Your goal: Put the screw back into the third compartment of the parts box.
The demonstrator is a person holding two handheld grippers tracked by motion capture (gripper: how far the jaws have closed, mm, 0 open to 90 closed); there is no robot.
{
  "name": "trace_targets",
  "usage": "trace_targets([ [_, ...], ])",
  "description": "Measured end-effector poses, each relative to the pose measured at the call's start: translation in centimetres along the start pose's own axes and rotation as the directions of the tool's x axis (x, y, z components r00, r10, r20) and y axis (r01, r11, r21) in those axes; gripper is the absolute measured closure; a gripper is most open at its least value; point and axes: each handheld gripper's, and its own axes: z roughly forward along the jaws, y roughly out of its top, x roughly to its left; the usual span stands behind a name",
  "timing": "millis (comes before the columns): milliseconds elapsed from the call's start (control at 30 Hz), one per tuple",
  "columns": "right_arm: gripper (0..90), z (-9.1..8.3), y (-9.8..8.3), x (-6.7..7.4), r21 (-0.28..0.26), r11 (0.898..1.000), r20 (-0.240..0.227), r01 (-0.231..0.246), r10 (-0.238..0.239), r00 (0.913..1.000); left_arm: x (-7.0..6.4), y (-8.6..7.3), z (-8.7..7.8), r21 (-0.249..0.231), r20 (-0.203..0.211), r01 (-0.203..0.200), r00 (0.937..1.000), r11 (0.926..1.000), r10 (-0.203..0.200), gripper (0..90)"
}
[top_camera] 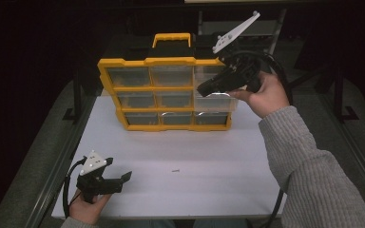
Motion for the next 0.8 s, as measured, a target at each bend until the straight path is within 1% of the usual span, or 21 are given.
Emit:
trace_targets([
  [33,84.4,-0.2,0.0,-0.2,-0.002,1.000,0.007,-0.008,0.008,0.9999,0.0,0.0,-0.1,0.008,-0.001,-0.001,1.0000,1.0000,0.001,14.8],
  [100,84.5,-0.6,0.0,-0.6,-0.009,1.000,0.020,-0.030,0.030,0.9994,0.1,0.0,0.0,0.003,-0.001,-0.002,1.0000,1.0000,0.002,14.8],
  [133,84.5,-0.7,0.0,-0.9,-0.009,0.999,0.027,-0.041,0.041,0.9988,0.0,0.0,0.0,-0.007,-0.001,0.009,1.0000,0.9999,-0.009,14.8],
  [233,84.4,-0.8,-0.2,-1.7,-0.006,0.998,0.048,-0.057,0.057,0.9972,0.0,0.0,0.0,-0.003,-0.001,0.007,1.0000,1.0000,-0.007,14.8],
  [300,84.4,-0.8,-0.3,-2.2,-0.009,0.997,0.052,-0.080,0.080,0.9954,0.0,0.0,-0.1,0.003,-0.001,0.003,1.0000,1.0000,-0.003,14.8],
  [333,84.4,-0.8,-0.4,-2.5,-0.006,0.997,0.062,-0.078,0.078,0.9950,0.0,0.0,0.0,0.002,-0.001,0.003,1.0000,1.0000,-0.003,14.8],
  [367,84.3,-0.8,-0.5,-2.6,-0.005,0.995,0.065,-0.097,0.097,0.9932,0.0,0.0,0.0,0.002,-0.001,0.006,1.0000,1.0000,-0.006,14.8],
  [433,84.3,-0.6,-0.6,-3.0,0.001,0.995,0.075,-0.101,0.100,0.9921,0.0,0.0,0.0,-0.007,0.000,0.010,1.0000,0.9999,-0.010,14.8],
  [467,84.2,-0.6,-0.7,-3.2,0.008,0.994,0.079,-0.106,0.105,0.9913,0.0,0.0,-0.1,0.002,0.000,0.001,1.0000,1.0000,-0.001,14.8],
  [533,84.1,-0.4,-0.8,-3.5,0.014,0.993,0.084,-0.115,0.114,0.9900,0.1,0.0,-0.1,0.003,-0.001,-0.002,1.0000,1.0000,0.002,14.8],
  [600,84.0,-0.1,-0.9,-3.7,0.021,0.991,0.086,-0.129,0.127,0.9882,0.1,0.0,-0.1,0.003,0.000,-0.002,1.0000,1.0000,0.002,14.8],
  [633,83.9,0.0,-1.0,-3.8,0.026,0.992,0.088,-0.125,0.123,0.9885,0.1,0.0,-0.1,0.003,0.000,-0.002,1.0000,1.0000,0.002,14.8],
  [733,83.6,0.5,-1.2,-4.0,0.041,0.990,0.090,-0.135,0.131,0.9873,0.0,0.0,-0.1,0.003,0.001,0.002,1.0000,1.0000,-0.002,14.8],
  [767,82.9,0.6,-1.3,-4.2,0.043,0.990,0.092,-0.133,0.128,0.9875,0.1,0.0,-0.1,0.003,-0.002,-0.013,0.9999,0.9999,0.013,14.8],
  [800,80.1,0.7,-1.4,-4.2,0.043,0.989,0.091,-0.139,0.134,0.9868,0.1,0.0,-0.1,0.004,-0.001,-0.011,0.9999,0.9999,0.011,14.8],
])
